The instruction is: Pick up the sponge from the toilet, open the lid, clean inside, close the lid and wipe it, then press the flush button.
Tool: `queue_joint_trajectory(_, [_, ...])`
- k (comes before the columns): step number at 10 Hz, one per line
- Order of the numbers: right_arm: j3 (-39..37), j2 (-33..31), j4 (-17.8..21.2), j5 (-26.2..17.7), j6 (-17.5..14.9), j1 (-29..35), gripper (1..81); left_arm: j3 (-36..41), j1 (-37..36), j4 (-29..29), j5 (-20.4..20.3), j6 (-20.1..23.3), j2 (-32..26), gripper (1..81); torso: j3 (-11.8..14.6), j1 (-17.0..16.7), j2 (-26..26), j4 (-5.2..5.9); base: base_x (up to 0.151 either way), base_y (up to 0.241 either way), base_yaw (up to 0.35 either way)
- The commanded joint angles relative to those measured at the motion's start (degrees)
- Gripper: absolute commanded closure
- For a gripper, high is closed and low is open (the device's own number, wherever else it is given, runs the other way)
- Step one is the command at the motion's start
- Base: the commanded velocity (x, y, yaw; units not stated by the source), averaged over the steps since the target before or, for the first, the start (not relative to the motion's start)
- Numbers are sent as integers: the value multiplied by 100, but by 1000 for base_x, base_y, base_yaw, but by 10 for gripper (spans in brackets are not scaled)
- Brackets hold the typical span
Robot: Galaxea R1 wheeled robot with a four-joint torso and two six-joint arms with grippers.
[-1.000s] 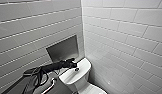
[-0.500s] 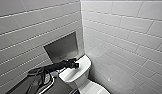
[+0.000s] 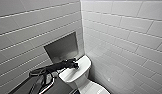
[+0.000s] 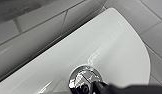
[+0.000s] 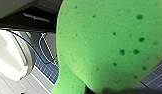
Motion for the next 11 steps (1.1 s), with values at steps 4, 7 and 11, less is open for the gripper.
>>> queue_joint_trajectory(4, [91, 69, -99, -362, -17, -87, 811, -159, -963, 192, 110, 38, 22, 811, -120, 0, 2, 0, 0, 0, 0])
queue_joint_trajectory(7, [109, 87, -99, -354, -17, -122, 811, -510, -814, 533, 102, 38, 311, 811, -118, 0, 2, 0, 0, 0, 0])
queue_joint_trajectory(11, [126, 87, -90, -345, -17, -166, 811, -1082, -374, 1167, 66, 38, 822, 811, -118, 0, 2, 0, 0, 0, 0])
